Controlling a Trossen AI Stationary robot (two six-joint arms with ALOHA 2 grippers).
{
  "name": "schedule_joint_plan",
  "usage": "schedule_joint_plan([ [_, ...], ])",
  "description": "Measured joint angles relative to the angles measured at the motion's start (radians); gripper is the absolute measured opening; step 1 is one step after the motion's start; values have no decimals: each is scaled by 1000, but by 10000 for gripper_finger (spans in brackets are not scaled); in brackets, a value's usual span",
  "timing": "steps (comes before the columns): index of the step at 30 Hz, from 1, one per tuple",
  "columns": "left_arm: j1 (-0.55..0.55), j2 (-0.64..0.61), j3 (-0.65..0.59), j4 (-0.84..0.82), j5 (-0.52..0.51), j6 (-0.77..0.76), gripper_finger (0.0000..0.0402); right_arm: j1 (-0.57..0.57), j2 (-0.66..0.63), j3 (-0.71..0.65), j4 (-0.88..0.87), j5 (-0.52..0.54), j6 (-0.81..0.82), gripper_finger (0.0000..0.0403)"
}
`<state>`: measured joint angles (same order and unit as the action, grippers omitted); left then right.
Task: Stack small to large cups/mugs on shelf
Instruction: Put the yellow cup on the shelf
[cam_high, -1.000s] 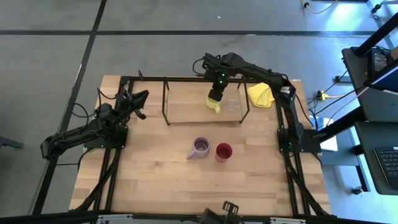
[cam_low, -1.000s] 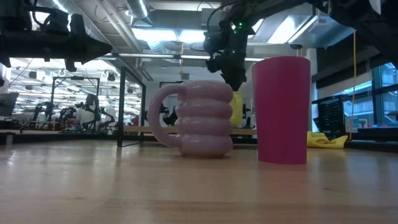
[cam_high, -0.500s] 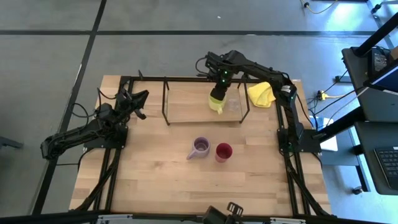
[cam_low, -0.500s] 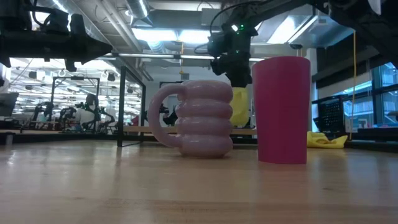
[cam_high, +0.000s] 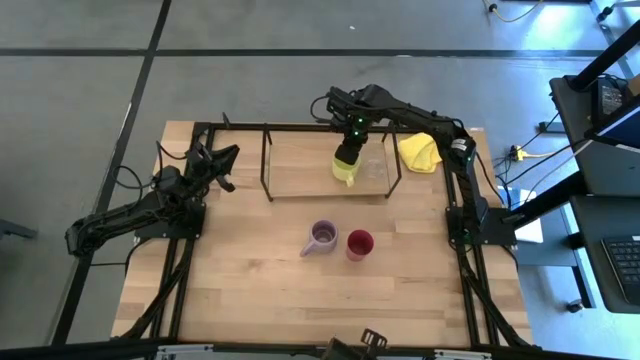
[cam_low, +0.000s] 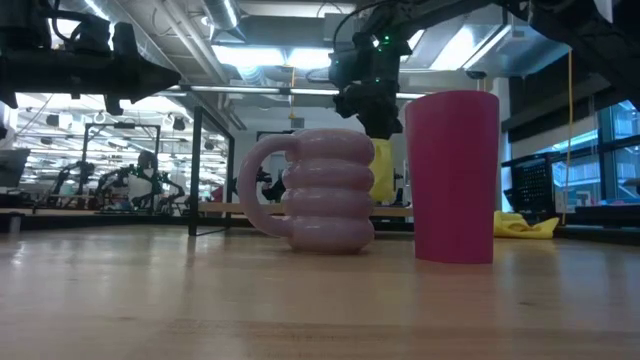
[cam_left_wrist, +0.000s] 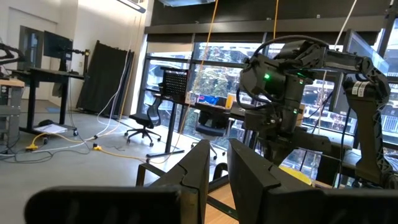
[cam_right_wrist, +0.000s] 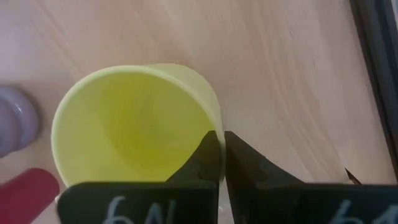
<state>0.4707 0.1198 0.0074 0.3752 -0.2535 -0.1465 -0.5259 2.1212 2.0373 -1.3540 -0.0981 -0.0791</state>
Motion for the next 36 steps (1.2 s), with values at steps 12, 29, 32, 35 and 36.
schedule_joint_plan([
  [12,0,0,0,0,0,0,52,-13,-18,-72,34,5,22,15],
  [29,0,0,0,0,0,78,52,-25,-81,-172,91,16,18,18],
  [32,0,0,0,0,0,78,52,-25,-80,-157,128,16,22,27],
  [35,0,0,0,0,0,78,52,-25,-80,-152,129,16,22,39],
  [36,0,0,0,0,0,77,52,-25,-80,-152,127,16,22,41],
])
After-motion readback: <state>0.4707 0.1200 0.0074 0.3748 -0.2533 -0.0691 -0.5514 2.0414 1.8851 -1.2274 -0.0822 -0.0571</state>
